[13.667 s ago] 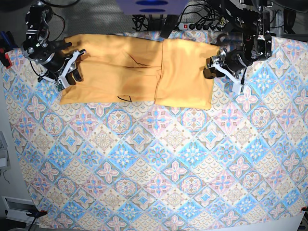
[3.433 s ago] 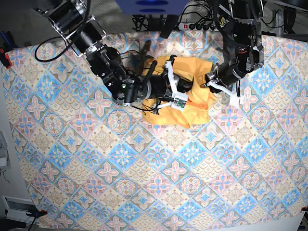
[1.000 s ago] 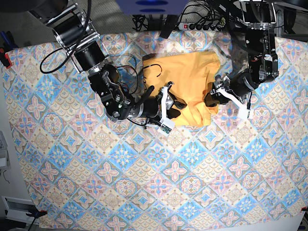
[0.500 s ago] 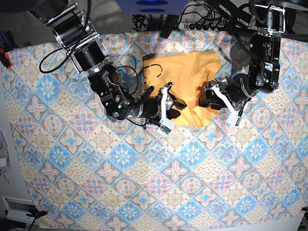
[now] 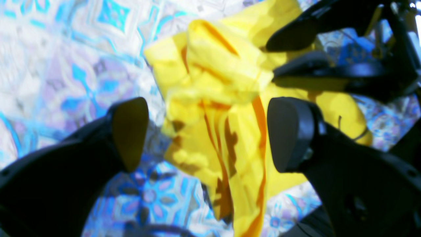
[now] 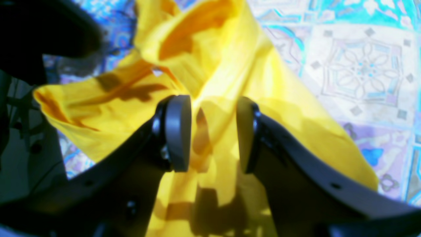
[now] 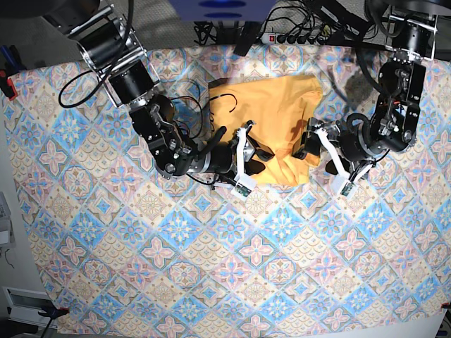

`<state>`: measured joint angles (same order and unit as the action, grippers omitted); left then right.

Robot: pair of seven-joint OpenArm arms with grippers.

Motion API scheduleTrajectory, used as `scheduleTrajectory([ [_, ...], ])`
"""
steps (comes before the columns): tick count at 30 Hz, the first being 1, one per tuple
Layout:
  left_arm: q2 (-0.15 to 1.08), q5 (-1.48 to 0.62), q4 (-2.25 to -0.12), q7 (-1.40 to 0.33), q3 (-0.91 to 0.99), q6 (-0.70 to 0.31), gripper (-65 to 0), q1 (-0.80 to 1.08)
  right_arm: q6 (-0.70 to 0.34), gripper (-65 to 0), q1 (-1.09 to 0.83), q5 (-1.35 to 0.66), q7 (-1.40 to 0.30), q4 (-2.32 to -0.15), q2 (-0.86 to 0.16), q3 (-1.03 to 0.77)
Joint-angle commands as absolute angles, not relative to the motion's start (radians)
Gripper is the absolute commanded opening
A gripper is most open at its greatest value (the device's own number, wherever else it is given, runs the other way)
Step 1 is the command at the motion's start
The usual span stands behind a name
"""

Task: Fold the T-shirt properly
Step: 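Grasp the bundle's sides with both grippers and square it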

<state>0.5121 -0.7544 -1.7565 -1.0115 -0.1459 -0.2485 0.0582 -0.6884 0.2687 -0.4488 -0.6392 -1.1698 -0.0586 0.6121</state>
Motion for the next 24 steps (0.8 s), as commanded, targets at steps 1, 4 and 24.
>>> scheduleTrajectory([
  [1,0.524,-0.75,-1.751,-0.997,-0.154,-0.254,-9.6,0.036,-0.698,-42.6,0.294,-0.467,-0.615,-1.19,-0.054,0.607],
  [4,0.522,-0.734,-1.736,-0.993,-0.191,-0.254,-9.6,0.005,-0.698,-42.6,0.294,-0.467,-0.615,-1.19,-0.056,0.605],
  [24,0.423,-0.582,-1.632,-0.977,-0.257,-0.251,-55.0,-0.042,-0.698,-42.6,0.289,-0.467,-0.615,-1.228,-0.065,0.521],
])
